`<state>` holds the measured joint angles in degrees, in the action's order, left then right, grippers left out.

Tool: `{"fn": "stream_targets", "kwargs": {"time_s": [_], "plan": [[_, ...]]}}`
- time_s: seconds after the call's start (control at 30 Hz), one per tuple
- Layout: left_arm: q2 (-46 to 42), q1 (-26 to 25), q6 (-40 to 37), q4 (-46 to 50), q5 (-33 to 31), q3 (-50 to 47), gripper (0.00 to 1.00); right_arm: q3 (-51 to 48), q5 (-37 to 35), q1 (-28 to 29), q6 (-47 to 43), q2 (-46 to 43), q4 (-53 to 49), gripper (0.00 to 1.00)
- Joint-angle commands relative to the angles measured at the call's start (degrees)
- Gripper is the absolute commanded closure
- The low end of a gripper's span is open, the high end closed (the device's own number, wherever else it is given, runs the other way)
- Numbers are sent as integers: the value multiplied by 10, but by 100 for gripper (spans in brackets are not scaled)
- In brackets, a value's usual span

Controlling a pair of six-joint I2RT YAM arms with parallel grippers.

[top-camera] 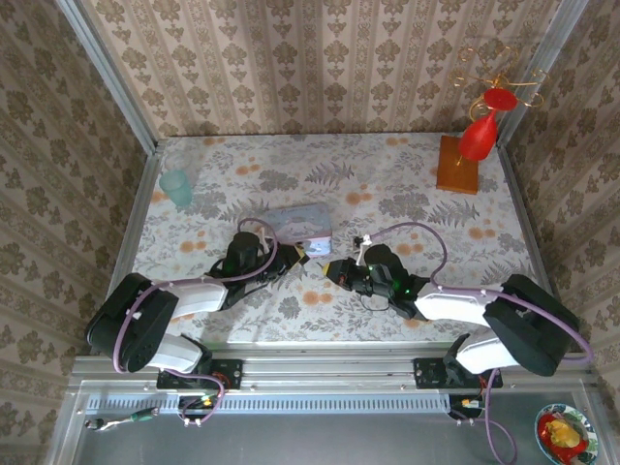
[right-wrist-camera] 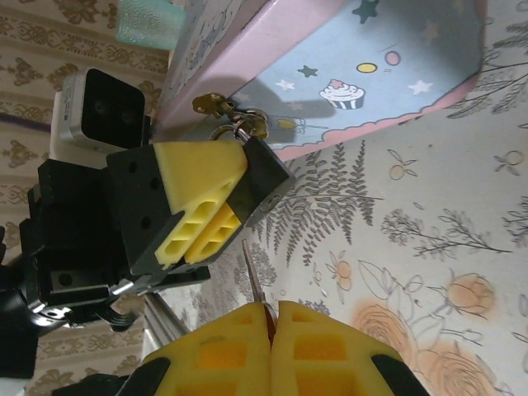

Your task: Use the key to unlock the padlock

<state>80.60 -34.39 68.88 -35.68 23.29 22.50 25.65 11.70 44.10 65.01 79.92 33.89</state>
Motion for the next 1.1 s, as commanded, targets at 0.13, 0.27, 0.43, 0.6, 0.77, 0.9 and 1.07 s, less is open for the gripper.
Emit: {"fn": "stream_targets", "kwargs": {"time_s": [0.13,0.27,0.43,0.6,0.77,0.9,1.07], "plan": [[-23,0,24,-52,11,-11,100,15,44,-3,56,53,77,100],[-30,-1,31,-53,7,-12,100,16,52,-5,61,67,87,100],[-31,-1,33,-50,12,-8,100,5,86,-25,110,92,142,100],[-32,-2,33,-48,13,-6,100,14,102,-34,123,108,152,100],[-31,-2,32,-49,18,-1,100,20,122,-35,156,135,187,100],[-30,-3,35,-54,16,0,100,18,122,-36,165,141,196,100],[-32,-3,35,-52,19,3,100,17,124,-37,174,145,205,100]]}}
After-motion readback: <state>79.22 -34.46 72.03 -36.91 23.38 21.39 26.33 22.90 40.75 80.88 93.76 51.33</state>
